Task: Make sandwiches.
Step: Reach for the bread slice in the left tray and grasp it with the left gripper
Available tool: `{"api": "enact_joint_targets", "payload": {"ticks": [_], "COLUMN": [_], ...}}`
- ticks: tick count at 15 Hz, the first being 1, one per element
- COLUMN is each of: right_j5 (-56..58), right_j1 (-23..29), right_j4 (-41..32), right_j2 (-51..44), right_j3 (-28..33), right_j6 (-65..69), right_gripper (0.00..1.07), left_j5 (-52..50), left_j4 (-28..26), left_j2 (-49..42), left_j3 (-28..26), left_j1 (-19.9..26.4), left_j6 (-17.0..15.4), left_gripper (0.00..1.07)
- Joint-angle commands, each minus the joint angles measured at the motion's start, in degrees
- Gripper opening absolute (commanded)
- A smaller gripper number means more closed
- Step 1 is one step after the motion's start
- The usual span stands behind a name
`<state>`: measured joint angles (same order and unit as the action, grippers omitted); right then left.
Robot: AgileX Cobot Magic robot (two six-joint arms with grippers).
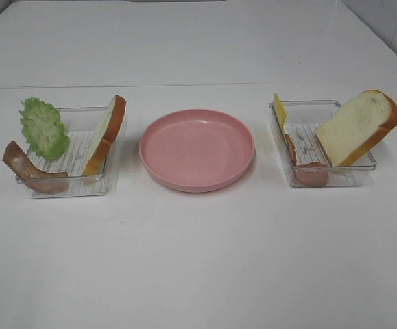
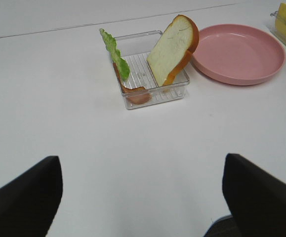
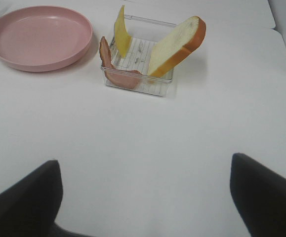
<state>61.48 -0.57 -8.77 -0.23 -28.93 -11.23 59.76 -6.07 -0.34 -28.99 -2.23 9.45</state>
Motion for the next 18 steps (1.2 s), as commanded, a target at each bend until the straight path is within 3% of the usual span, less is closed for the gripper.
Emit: {"api": "enact_joint_targets", "payload": {"ticks": [1, 18], "right_j5": [-0.3, -0.3], "right_j1": [-0.3, -0.3], "right_j4": [0.2, 0.2], "right_j2": [-1.2, -1.2], "right_j3": [0.0, 0.0], "right_j6": [-0.5, -0.5], "right_gripper": [0.82, 0.82], "left_j5": [-0.9, -0.9], "left_j4": [-0.5, -0.5], "left_j2": [-1.1, -1.1], "left_j3": [0.2, 0.2], "left_j1": [0.1, 0.1], "left_j6": [0.1, 0.1], "left_gripper": [0.82, 0.82]}}
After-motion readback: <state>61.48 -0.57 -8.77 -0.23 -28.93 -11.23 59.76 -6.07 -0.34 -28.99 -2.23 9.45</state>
